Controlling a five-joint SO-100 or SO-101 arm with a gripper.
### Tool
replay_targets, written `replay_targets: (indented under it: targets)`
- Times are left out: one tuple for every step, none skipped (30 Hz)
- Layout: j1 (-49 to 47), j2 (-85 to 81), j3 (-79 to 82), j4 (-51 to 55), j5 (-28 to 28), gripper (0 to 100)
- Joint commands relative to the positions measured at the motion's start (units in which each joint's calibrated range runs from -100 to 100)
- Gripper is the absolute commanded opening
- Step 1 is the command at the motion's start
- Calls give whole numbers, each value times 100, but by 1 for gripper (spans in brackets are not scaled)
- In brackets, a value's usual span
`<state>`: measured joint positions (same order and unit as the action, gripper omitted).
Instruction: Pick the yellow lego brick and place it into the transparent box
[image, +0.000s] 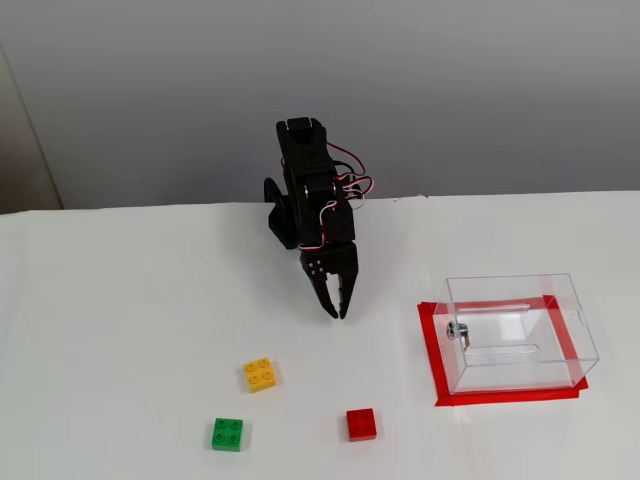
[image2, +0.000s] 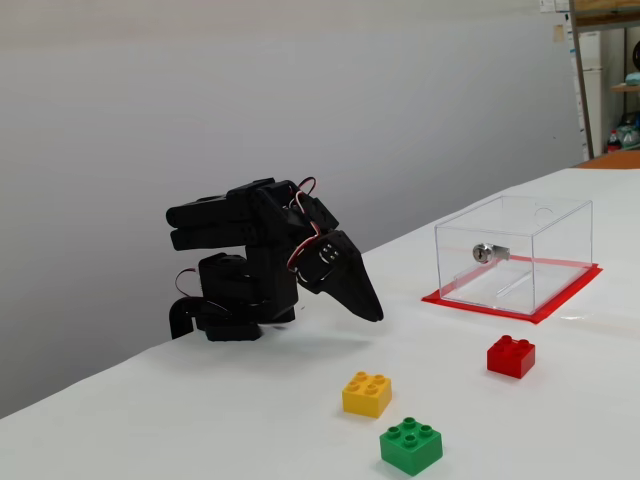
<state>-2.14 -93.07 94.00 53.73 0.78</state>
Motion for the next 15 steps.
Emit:
replay_targets:
  targets:
    - [18,2,166,-133,-292,2]
    - [18,-6,175,-133,-334,2]
    - [-12,-6,175,-133,-360,2]
    - [-12,2,175,-133,-376,2]
    - [-12,19,148,-133,-381,2]
    - [3,87,76,-125,-391,2]
    - [25,130,-114,-29,-386,2]
    - [33,189,-358,119,-365,2]
    - [33,299,-657,267,-355,2]
    - [40,452,-1027,397,-355,2]
    - [55,630,-1371,493,-350,2]
    - [92,851,-1642,519,-350,2]
    - [158,1072,-1877,528,-360,2]
    - [217,1309,-2112,554,-386,2]
    - [277,1538,-2338,598,-397,2]
